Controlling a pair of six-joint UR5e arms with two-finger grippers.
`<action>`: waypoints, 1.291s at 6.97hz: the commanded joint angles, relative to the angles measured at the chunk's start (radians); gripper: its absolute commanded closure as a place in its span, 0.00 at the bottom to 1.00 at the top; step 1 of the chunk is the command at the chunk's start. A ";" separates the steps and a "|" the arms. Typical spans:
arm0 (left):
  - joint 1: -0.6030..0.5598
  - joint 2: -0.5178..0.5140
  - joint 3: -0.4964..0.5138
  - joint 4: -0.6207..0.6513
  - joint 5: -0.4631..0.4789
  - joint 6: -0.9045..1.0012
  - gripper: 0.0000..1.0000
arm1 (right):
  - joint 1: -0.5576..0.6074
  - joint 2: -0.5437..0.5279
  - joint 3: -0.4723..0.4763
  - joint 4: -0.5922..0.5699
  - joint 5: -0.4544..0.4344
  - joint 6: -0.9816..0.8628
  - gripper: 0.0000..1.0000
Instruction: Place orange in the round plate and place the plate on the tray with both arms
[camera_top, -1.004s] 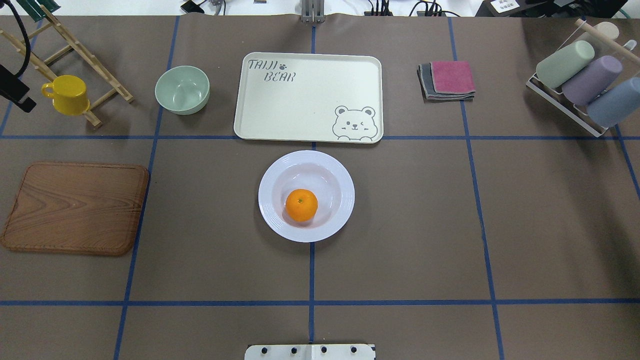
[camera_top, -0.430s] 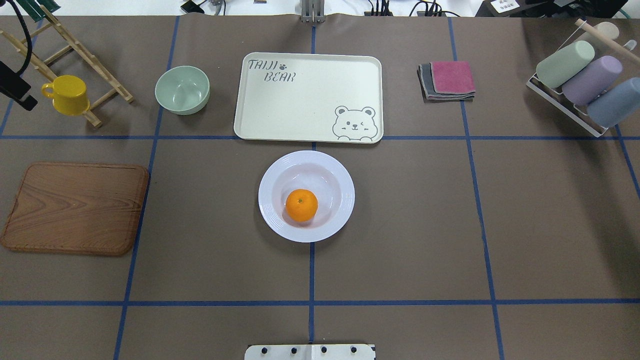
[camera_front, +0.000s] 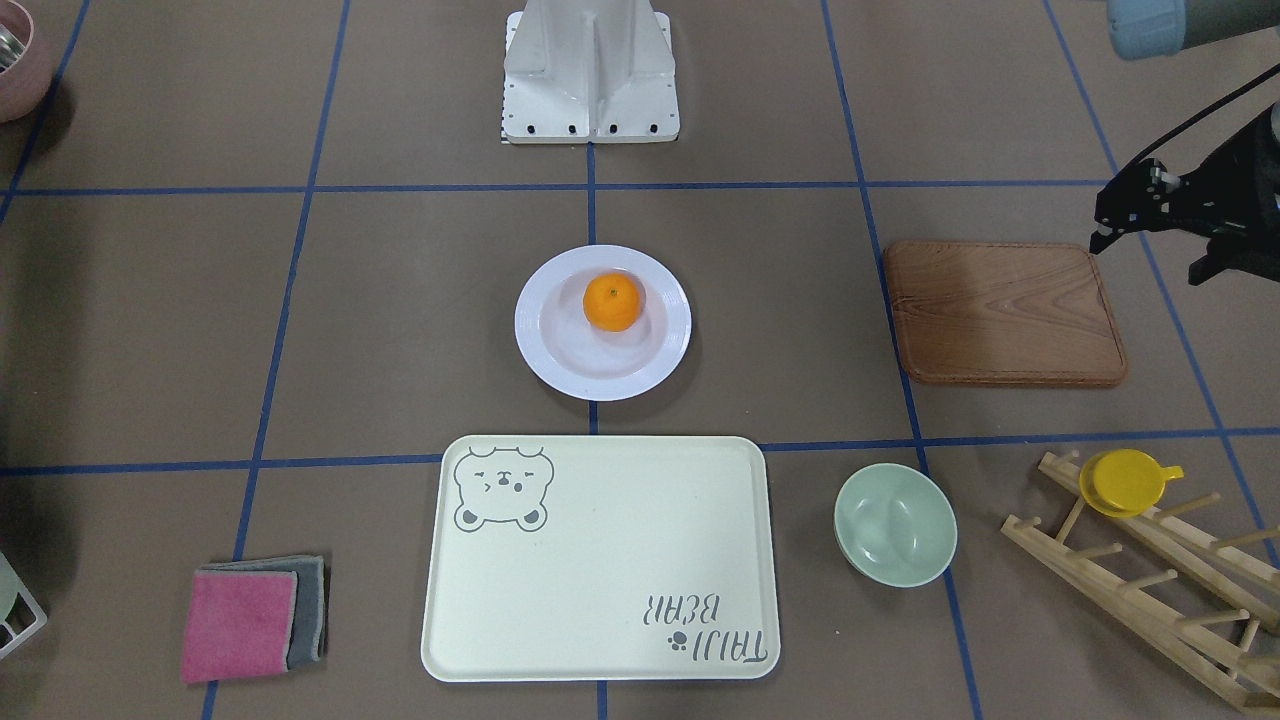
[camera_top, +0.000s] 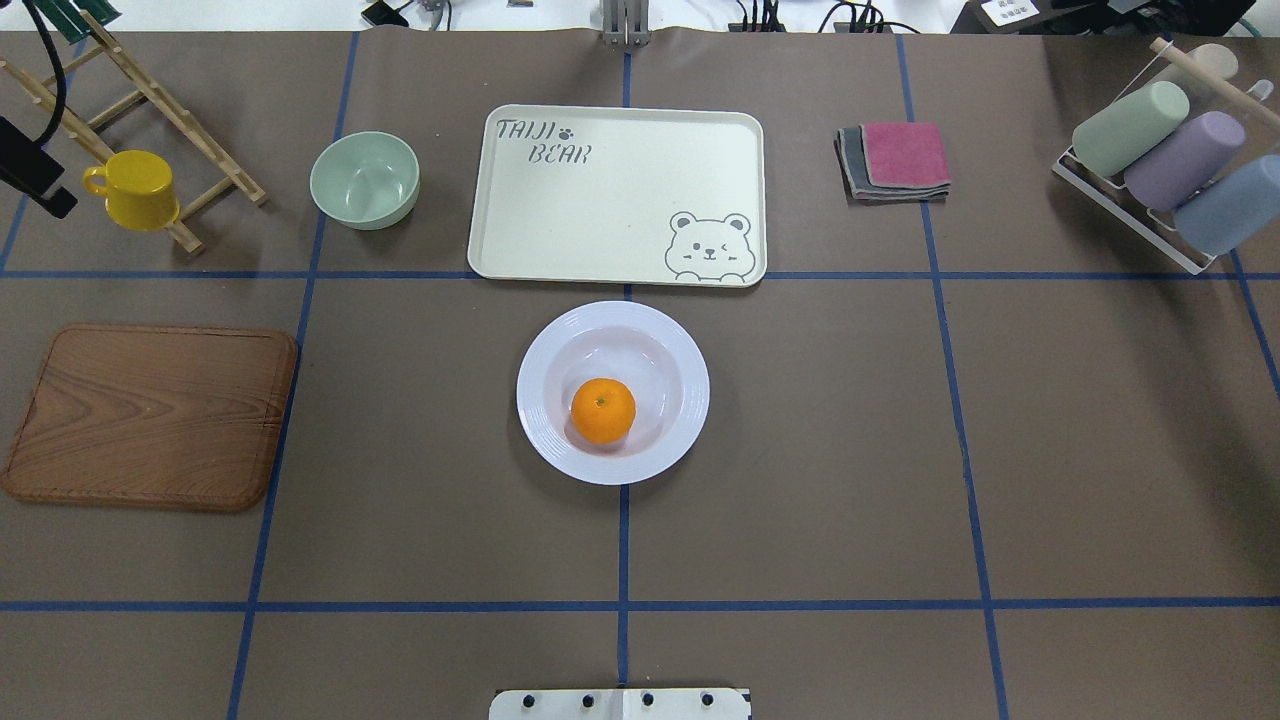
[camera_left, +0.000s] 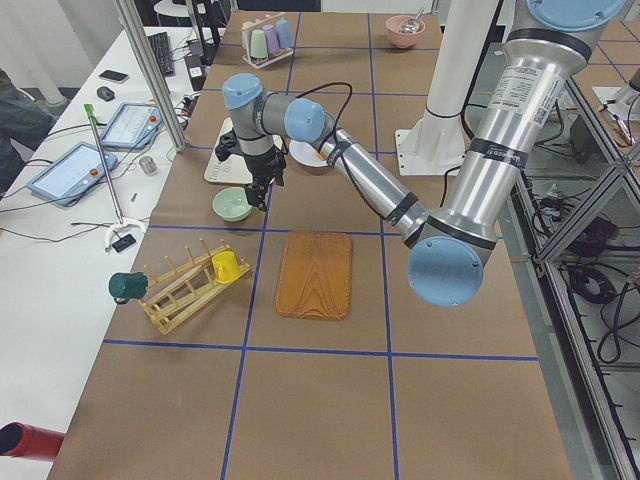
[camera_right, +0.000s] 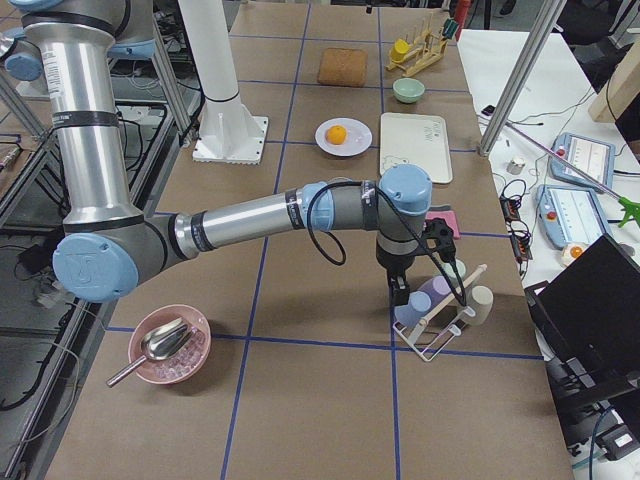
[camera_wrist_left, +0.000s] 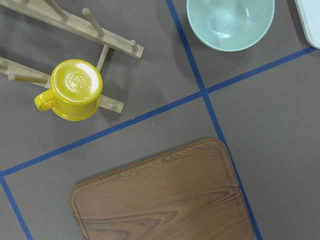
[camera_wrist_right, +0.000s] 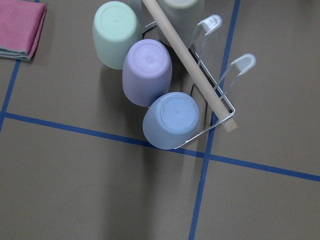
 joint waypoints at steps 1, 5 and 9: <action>0.000 -0.005 -0.001 0.007 0.000 -0.001 0.01 | 0.043 0.034 -0.104 -0.058 -0.027 -0.175 0.00; 0.000 -0.005 -0.003 0.010 0.000 -0.001 0.01 | 0.132 -0.049 -0.146 -0.077 -0.017 -0.177 0.00; 0.000 -0.008 -0.001 0.011 0.001 -0.001 0.01 | 0.147 -0.038 -0.174 -0.024 -0.052 -0.154 0.00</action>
